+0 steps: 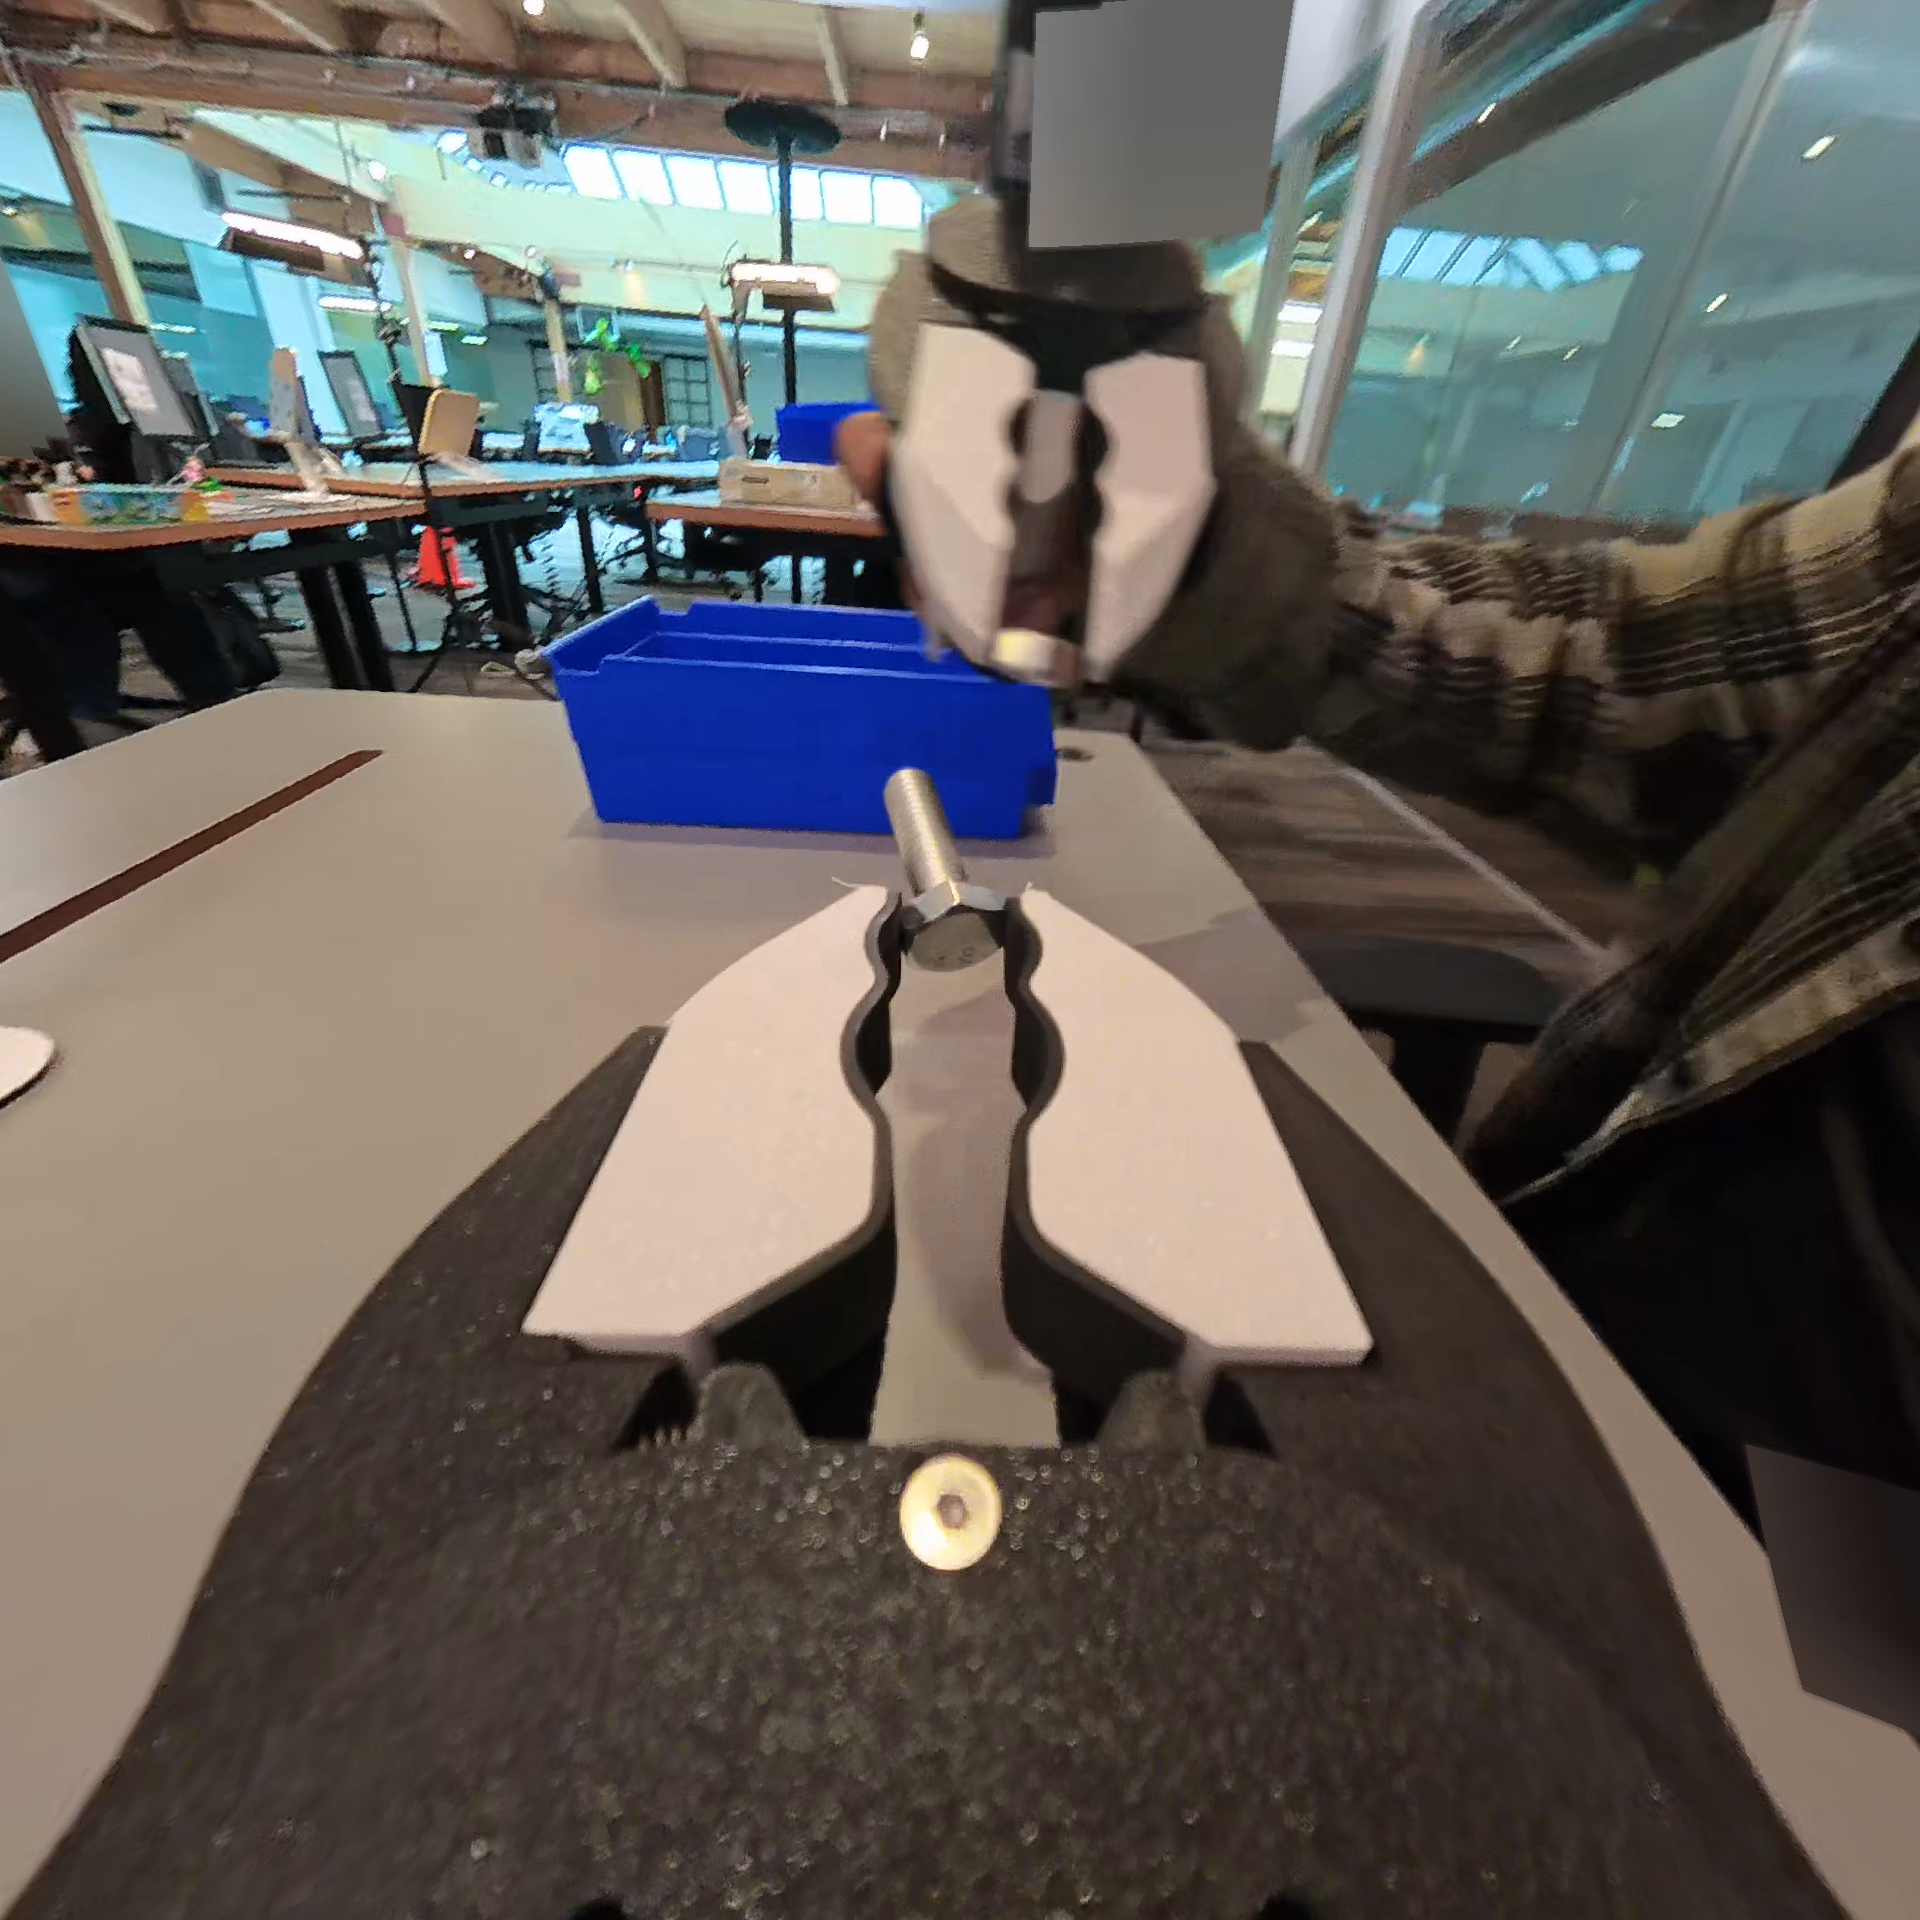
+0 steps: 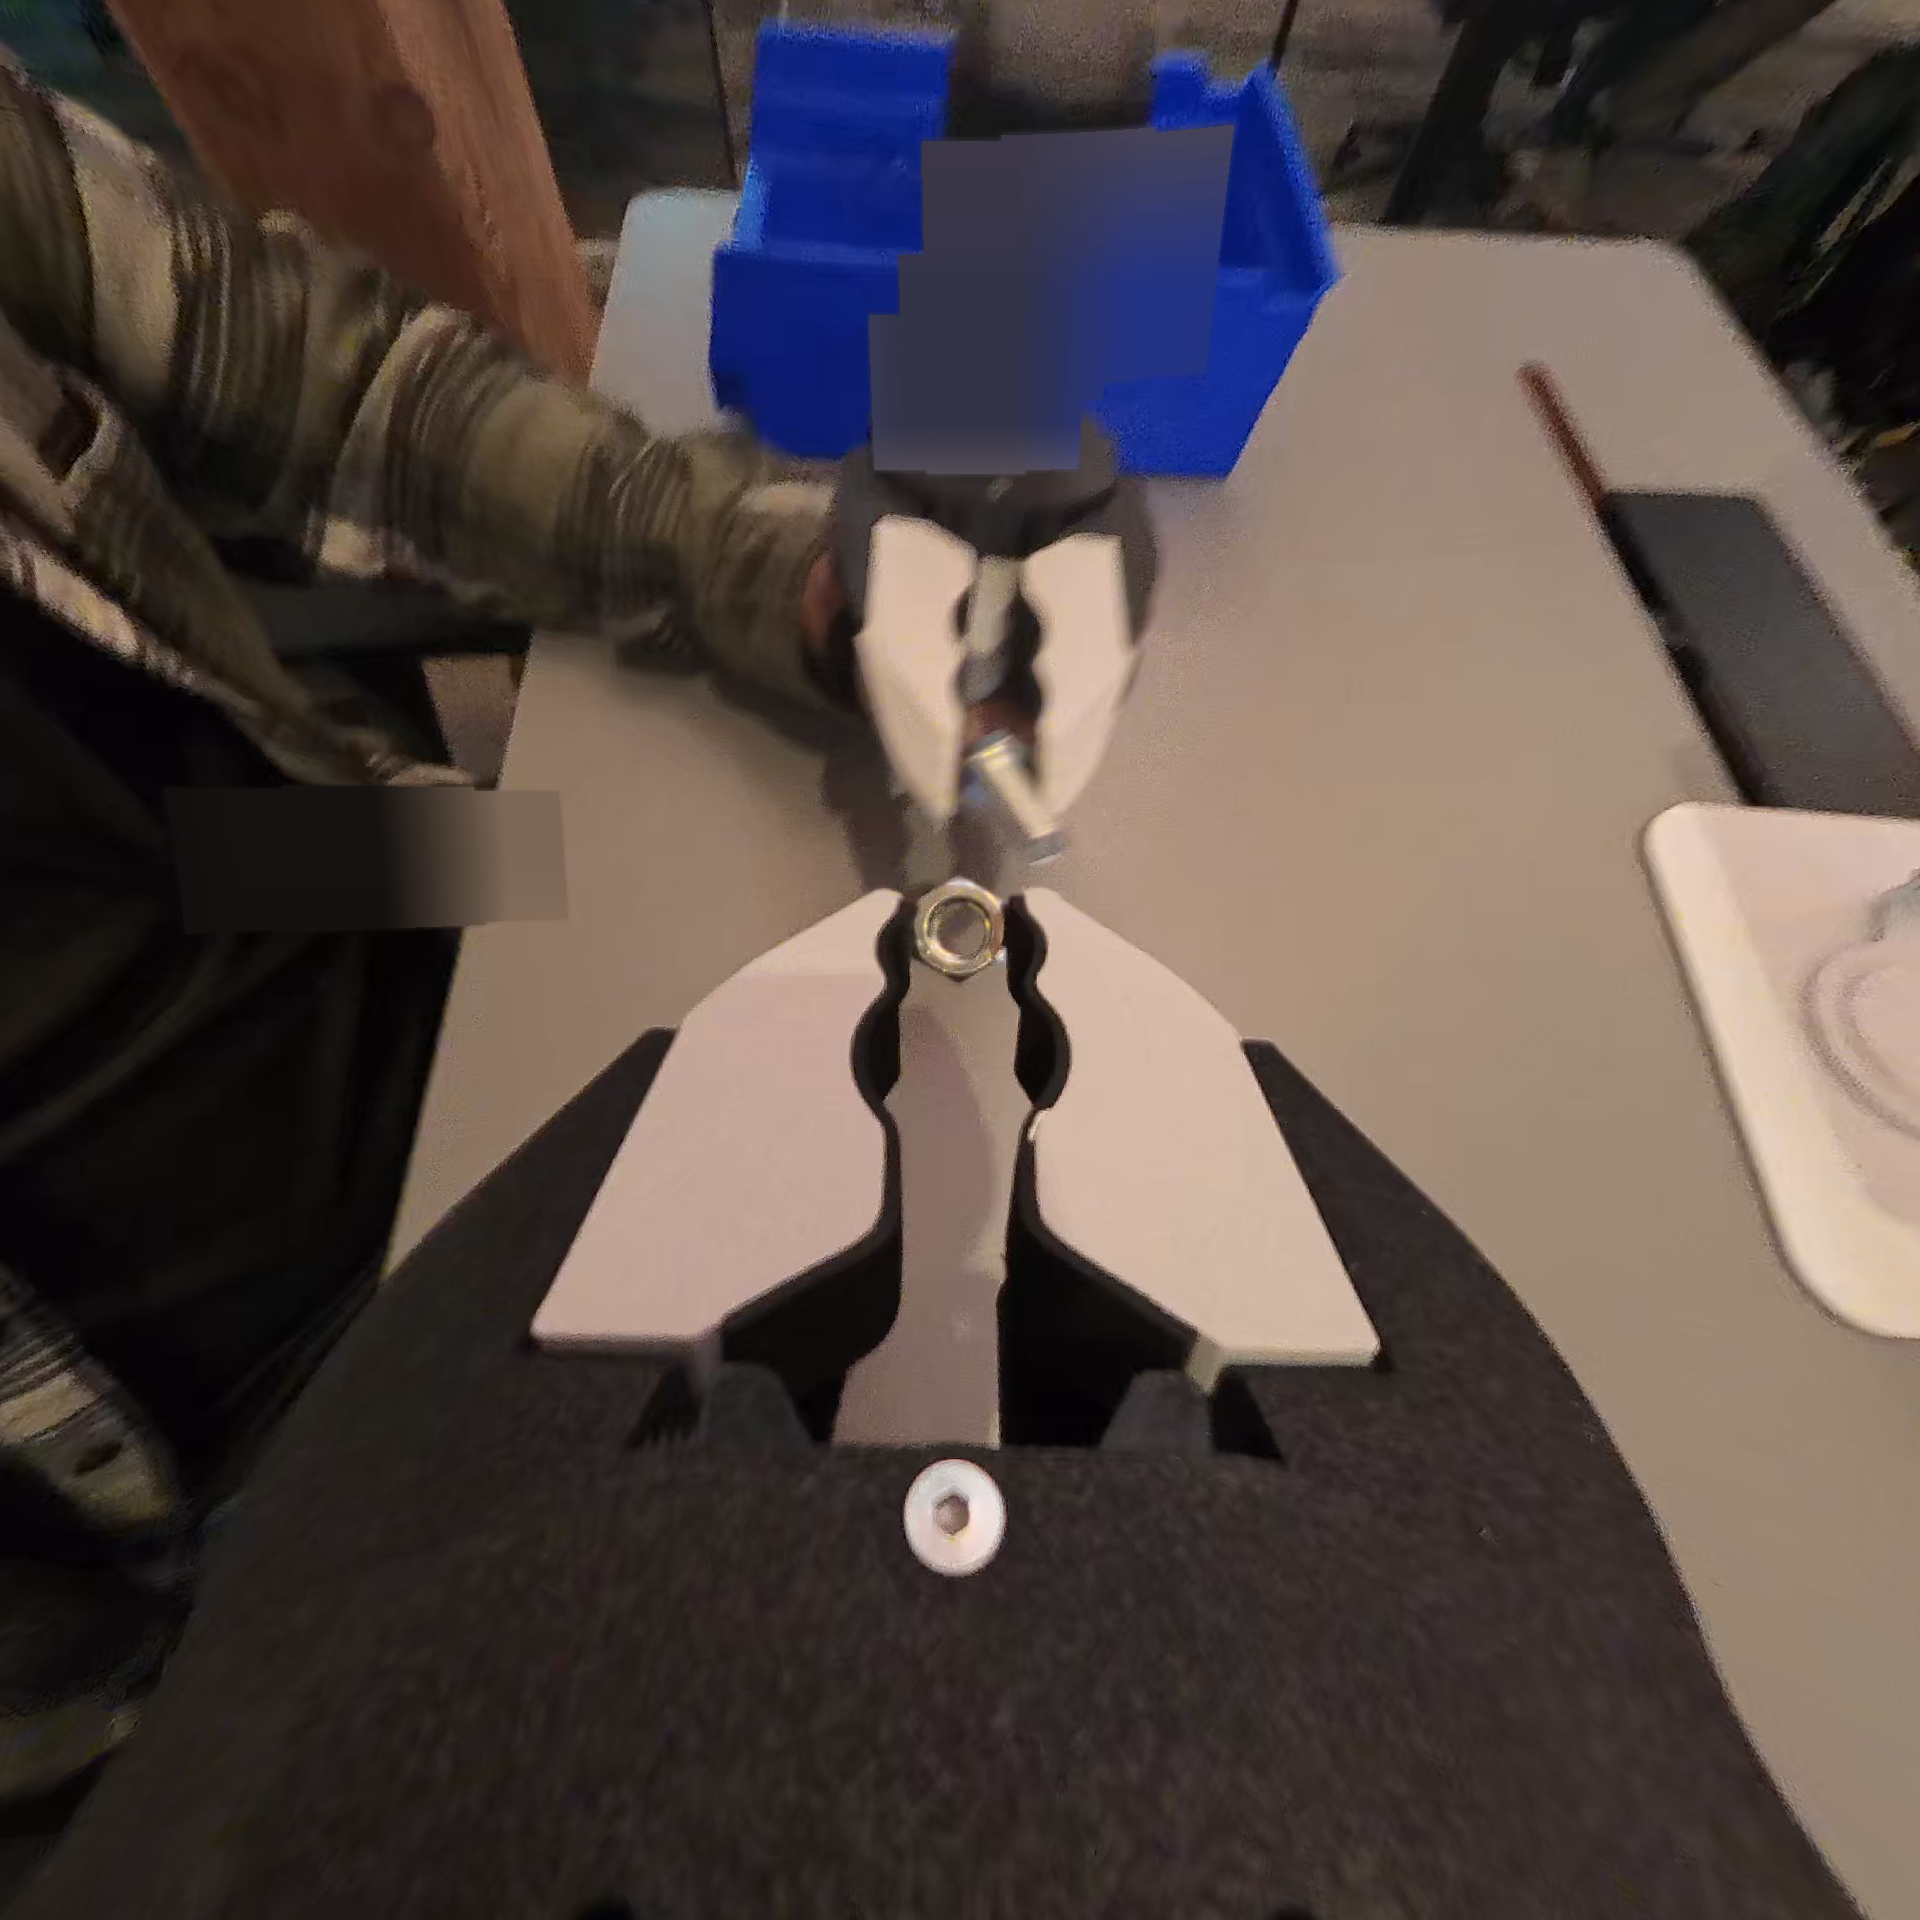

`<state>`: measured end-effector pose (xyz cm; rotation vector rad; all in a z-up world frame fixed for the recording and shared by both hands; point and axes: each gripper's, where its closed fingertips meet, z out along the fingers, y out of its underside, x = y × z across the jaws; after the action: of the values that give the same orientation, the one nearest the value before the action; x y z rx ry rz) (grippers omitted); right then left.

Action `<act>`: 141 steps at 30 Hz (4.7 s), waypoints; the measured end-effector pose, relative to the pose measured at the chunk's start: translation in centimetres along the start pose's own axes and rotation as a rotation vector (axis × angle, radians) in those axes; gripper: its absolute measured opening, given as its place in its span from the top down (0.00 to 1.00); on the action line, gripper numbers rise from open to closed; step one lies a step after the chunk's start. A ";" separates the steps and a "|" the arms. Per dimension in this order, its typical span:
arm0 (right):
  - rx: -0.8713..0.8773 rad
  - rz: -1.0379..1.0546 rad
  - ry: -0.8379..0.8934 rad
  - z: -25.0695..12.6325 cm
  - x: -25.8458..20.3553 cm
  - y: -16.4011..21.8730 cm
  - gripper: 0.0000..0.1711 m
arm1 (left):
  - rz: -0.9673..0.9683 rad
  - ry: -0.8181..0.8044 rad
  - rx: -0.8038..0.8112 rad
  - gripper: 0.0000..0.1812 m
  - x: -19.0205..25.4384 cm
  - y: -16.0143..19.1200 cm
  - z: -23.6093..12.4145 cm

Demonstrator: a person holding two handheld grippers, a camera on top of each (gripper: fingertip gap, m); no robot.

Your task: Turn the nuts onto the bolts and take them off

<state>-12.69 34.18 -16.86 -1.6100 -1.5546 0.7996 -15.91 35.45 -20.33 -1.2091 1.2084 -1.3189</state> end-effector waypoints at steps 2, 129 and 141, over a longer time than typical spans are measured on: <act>0.096 0.015 -0.014 0.0 1.6 -1.4 0.90 | -0.024 0.030 0.050 0.90 0.4 -0.6 0.0; 0.426 0.114 -0.087 3.9 6.8 0.2 0.85 | -0.180 -0.105 -0.095 0.95 -5.5 0.5 1.4; 0.390 0.071 -0.191 5.5 6.5 -1.3 0.95 | -0.209 -0.075 0.000 0.95 -5.4 -0.9 0.1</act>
<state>-17.56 41.14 -18.21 -1.3378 -1.3679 1.2416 -15.42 40.89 -19.75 -1.4019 1.0505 -1.4120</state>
